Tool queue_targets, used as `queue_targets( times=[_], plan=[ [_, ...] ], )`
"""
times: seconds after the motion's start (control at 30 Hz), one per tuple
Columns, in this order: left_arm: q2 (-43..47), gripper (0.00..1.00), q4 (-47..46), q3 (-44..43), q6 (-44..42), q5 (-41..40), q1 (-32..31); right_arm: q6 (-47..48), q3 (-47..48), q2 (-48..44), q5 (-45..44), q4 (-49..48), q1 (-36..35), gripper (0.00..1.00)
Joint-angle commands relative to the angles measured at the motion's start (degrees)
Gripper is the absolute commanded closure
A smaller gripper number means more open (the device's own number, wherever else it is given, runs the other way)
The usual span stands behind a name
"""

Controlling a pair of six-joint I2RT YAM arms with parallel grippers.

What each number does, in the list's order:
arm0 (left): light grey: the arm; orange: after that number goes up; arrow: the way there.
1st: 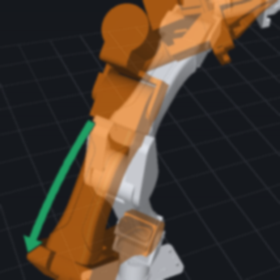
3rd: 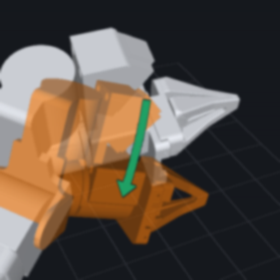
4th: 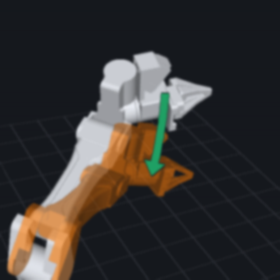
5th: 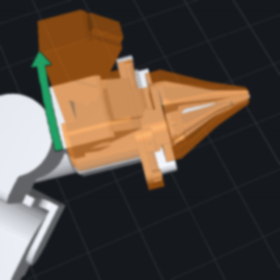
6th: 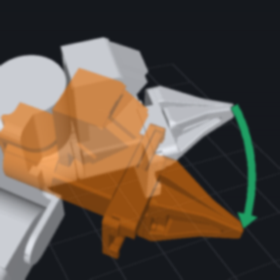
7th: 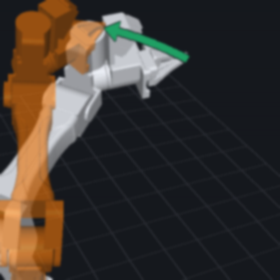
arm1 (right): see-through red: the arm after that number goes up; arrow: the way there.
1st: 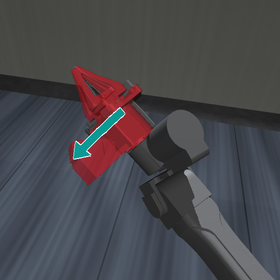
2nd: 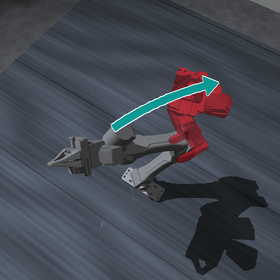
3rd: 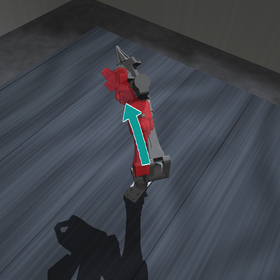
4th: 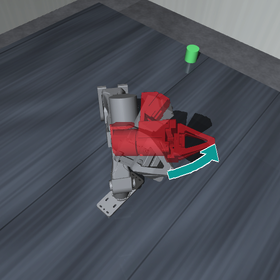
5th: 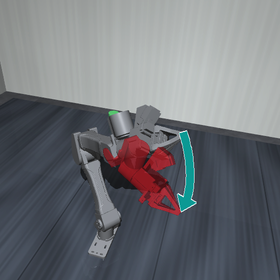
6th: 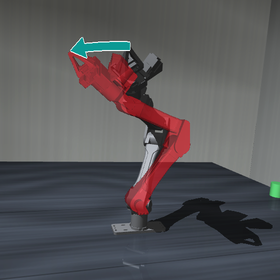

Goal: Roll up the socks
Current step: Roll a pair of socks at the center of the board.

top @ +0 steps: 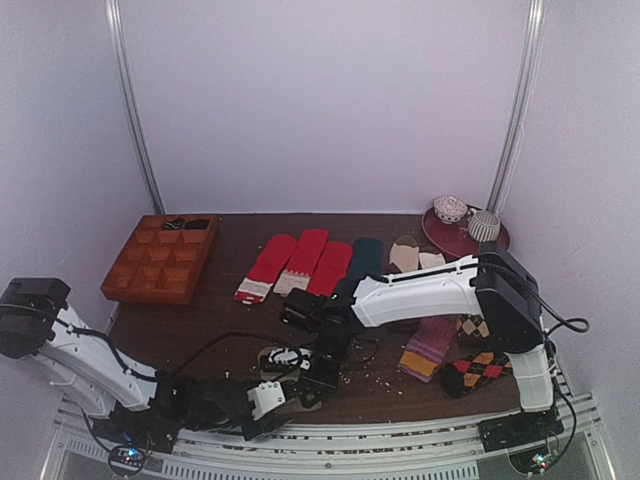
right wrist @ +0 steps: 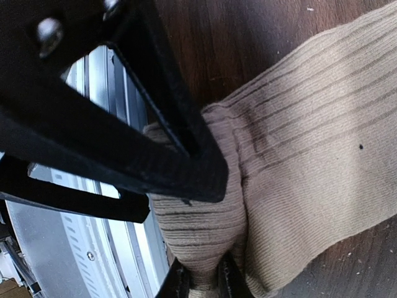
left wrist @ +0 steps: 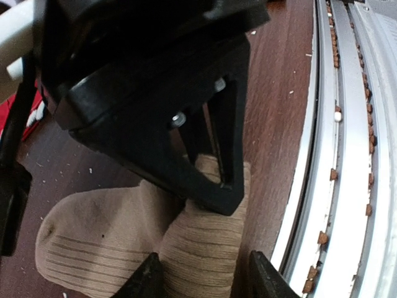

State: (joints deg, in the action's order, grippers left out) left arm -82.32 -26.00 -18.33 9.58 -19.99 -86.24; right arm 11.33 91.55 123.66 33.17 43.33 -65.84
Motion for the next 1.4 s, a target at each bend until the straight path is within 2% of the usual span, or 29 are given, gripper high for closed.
queue_targets(
  times=[0.0,0.03,0.13,0.23,0.33,0.4,0.43,0.57,0.6,0.7,0.77,0.9,1.0,1.07,1.1,1.13,1.27,1.37],
  plan=[
    [-1.1,0.57,-2.1,-1.3,1.2,-0.1,-0.2,-1.3,-3.3,3.7,-2.8,6.6,0.1,0.90],
    [-1.2,0.60,-1.7,-1.3,1.7,0.0,-0.2,-1.5,-3.4,3.7,-2.7,6.6,0.2,0.90],
    [-1.1,0.76,-0.9,-1.2,2.5,0.8,-0.2,-1.7,-3.6,3.9,-2.6,6.3,0.3,0.90],
    [-0.8,0.83,-1.5,-0.5,3.2,1.0,-0.2,-2.1,-3.6,4.0,-2.4,6.0,0.4,0.90],
    [-2.0,0.80,-1.2,-0.5,4.3,0.7,-0.2,-2.2,-3.5,4.0,-2.2,5.8,0.4,0.90],
    [-3.7,0.67,-0.1,-1.3,5.7,0.2,-0.2,-2.3,-3.6,4.0,-1.9,5.7,0.5,0.90],
    [-5.0,0.65,0.5,-1.8,6.1,0.2,-0.2,-2.3,-3.6,4.0,-1.5,5.6,0.4,0.90],
    [-7.5,0.64,1.6,-3.0,7.2,1.1,-0.2,-2.5,-4.0,3.9,-1.0,5.0,0.5,0.90],
    [-7.7,0.66,1.7,-3.0,7.3,1.1,-0.2,-2.5,-4.1,3.9,-1.0,4.9,0.5,0.89],
    [-7.1,0.82,1.3,-2.6,7.4,1.7,-0.2,-2.6,-4.5,3.9,-1.2,4.8,0.5,0.90],
    [-6.7,0.99,1.1,-2.2,7.5,2.2,-0.2,-2.9,-4.9,3.8,-1.0,4.4,0.5,0.90],
    [-7.7,1.00,1.4,-2.2,8.4,3.1,-0.2,-3.5,-5.6,3.3,-0.4,2.9,0.6,0.89],
    [-8.7,1.00,2.2,-2.1,10.5,2.9,-0.2,-5.1,-6.9,1.3,1.6,-0.6,1.5,0.79],
    [-9.4,1.00,2.0,-1.5,12.1,3.2,-0.2,-7.8,-8.8,-1.5,3.3,-6.5,2.9,0.70],
    [-9.7,1.00,1.5,-0.8,12.8,3.6,-0.2,-9.2,-9.9,-3.3,4.5,-9.3,3.8,0.56],
    [-9.8,1.00,0.7,-0.1,13.3,4.2,-0.2,-10.7,-10.7,-5.0,5.2,-12.3,4.8,0.51],
    [-9.3,1.00,0.2,1.1,14.8,4.3,-0.2,-14.1,-11.9,-10.2,4.2,-19.8,7.8,0.49],
    [-8.5,1.00,0.7,1.5,14.9,3.6,-0.2,-14.0,-8.5,-9.9,3.7,-19.4,8.2,0.48]
  ],
)
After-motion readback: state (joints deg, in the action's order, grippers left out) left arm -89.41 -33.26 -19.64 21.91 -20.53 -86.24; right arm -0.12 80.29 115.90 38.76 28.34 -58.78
